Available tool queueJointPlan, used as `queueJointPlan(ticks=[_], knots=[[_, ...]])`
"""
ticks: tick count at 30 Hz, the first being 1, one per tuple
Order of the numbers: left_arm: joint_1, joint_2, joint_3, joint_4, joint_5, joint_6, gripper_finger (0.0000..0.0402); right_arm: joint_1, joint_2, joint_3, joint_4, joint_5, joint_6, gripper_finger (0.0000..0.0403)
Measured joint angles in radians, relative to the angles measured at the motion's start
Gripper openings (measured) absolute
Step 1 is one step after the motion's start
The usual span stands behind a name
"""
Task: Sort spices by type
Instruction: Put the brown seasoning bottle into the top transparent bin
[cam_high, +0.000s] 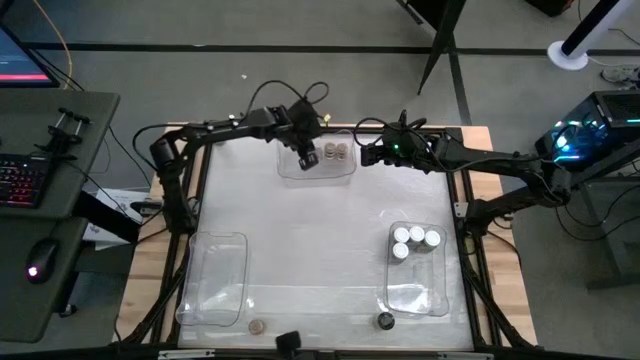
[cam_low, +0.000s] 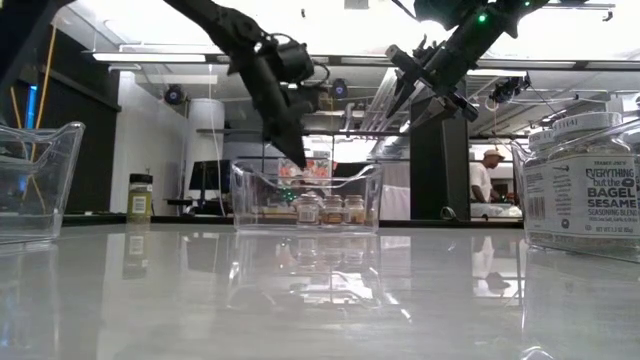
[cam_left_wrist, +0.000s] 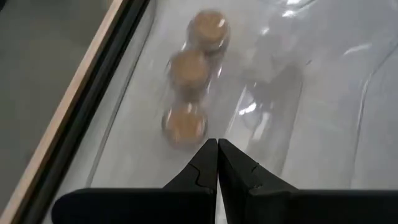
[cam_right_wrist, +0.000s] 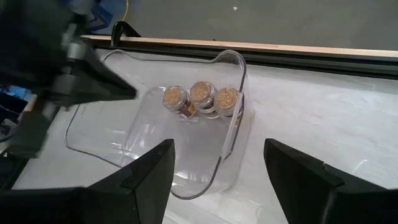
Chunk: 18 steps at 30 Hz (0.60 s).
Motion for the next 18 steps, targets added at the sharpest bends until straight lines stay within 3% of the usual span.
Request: queueJointPlan(ticks=[2, 7, 11, 18], knots=[[0.006, 0.022, -0.026, 0.047, 0.049, 0.060, 0.0000, 0.000, 0.000, 0.000, 0.000, 0.000, -0.001, 0.0243], [0.000, 0.062, -0.101, 0.185, 0.058, 0.139, 0.0000, 0.000, 0.000, 0.000, 0.000, 0.000, -0.001, 0.0243], [-0.010, 0.062, -0.158, 0.323, -0.003, 0.167, 0.0000, 0.000, 0.000, 0.000, 0.000, 0.001, -0.001, 0.0243], [-0.009, 0.061, -0.200, 0.347, -0.039, 0.248, 0.0000, 0.001, 0.000, 0.000, 0.000, 0.001, -0.001, 0.0243]])
